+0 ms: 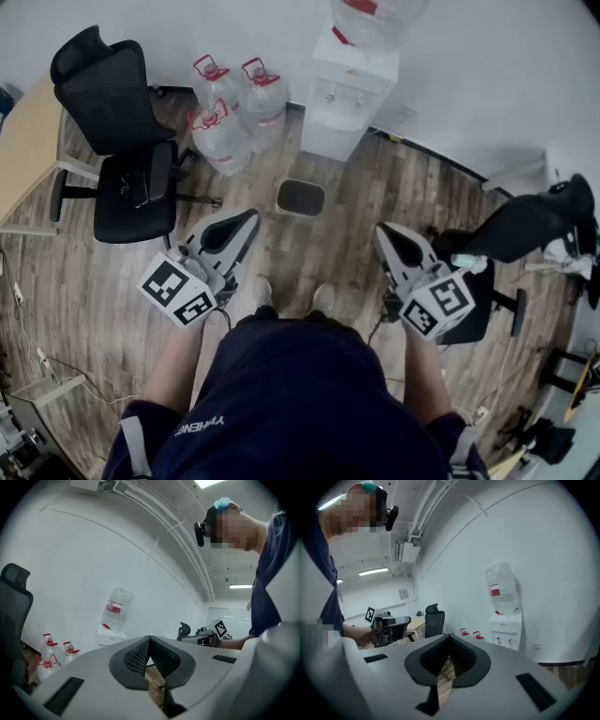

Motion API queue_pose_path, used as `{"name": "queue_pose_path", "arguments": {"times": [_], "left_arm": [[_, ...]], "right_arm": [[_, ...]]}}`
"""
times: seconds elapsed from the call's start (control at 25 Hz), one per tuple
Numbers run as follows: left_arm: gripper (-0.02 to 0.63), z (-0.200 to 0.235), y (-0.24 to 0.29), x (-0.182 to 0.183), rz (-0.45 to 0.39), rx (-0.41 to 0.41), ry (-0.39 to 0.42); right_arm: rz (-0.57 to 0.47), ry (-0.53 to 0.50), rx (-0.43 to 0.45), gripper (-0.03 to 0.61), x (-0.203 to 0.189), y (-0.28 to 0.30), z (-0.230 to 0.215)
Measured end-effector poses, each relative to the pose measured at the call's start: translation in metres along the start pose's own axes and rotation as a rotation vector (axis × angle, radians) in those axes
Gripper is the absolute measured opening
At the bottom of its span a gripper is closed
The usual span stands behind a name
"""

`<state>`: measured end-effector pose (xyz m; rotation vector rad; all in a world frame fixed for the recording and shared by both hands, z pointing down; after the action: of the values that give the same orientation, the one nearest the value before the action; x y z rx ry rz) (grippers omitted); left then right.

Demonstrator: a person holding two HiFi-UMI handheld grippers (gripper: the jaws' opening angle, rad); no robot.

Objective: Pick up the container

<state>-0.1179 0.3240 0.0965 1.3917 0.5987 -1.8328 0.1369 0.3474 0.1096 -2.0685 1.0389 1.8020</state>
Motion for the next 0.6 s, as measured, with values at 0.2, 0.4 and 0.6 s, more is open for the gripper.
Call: {"name": "queue_pose_path", "arguments": {"times": [0.2,0.4,0.6], "left_arm": [[0.017,-0.002,0.000,-0.001,0.002,0.000,0.001],[0.017,-0.007,0.000,-0.003,0.008,0.006,0.004],[0.017,-0.026,0.013,-0.007,0.014,0.022,0.020]], "right_arm": [[-0.002,-0.009,0.006,0.013,0.002,-0.001,0.001],[-0.032,-0.011,0.016,0.014,0.006,-0.004,0.004],[-0.043,-0.012,0.035,0.014,0.008,-0.021,-0.008]]}}
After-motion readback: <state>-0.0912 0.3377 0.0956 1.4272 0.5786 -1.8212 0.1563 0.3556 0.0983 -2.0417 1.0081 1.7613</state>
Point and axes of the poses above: the fingertips, and each gripper's own axes: y forward along the fingers, z to its left, x out of its top, the point moved 4 cm from there along -y, backward along the fingers, and after that the axes turned 1 degree about -z, right-handed, at the moved point
